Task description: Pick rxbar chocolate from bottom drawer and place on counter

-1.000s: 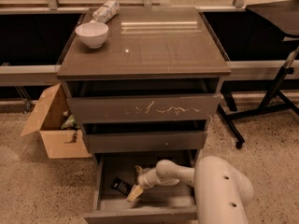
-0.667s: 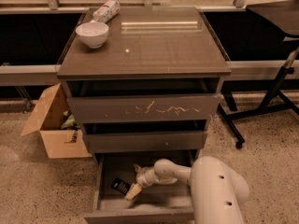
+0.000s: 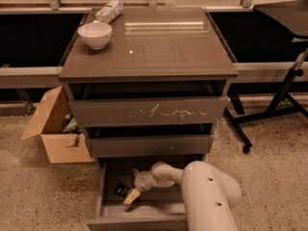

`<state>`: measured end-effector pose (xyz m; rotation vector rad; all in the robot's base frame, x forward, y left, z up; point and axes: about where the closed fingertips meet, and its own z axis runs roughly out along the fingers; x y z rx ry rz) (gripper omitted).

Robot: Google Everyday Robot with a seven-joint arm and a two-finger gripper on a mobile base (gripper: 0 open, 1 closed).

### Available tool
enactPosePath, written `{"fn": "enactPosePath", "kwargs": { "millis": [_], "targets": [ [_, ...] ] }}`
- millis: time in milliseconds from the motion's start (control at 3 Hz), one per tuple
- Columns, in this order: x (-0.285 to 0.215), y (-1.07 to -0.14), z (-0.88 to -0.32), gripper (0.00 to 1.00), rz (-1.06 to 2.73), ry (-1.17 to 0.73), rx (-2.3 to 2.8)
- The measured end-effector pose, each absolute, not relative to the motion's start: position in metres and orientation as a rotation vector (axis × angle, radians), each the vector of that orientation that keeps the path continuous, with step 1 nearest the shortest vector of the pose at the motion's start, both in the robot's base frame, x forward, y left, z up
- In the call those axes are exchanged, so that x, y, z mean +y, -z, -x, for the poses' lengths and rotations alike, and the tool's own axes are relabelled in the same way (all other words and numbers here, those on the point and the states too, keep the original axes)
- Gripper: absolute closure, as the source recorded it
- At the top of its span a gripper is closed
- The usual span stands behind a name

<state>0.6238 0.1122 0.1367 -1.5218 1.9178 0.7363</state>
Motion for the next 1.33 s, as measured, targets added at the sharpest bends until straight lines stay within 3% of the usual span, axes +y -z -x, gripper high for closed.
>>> {"fn": "enactPosePath", "kwargs": {
  "millis": [1000,1333],
  "targets": [
    [0.137,-0.097,-0.62,0.0,1.558,-0.769,1.98],
    [0.137,-0.097,-0.619,0.19,1.559,-0.771,1.985]
  ]
}}
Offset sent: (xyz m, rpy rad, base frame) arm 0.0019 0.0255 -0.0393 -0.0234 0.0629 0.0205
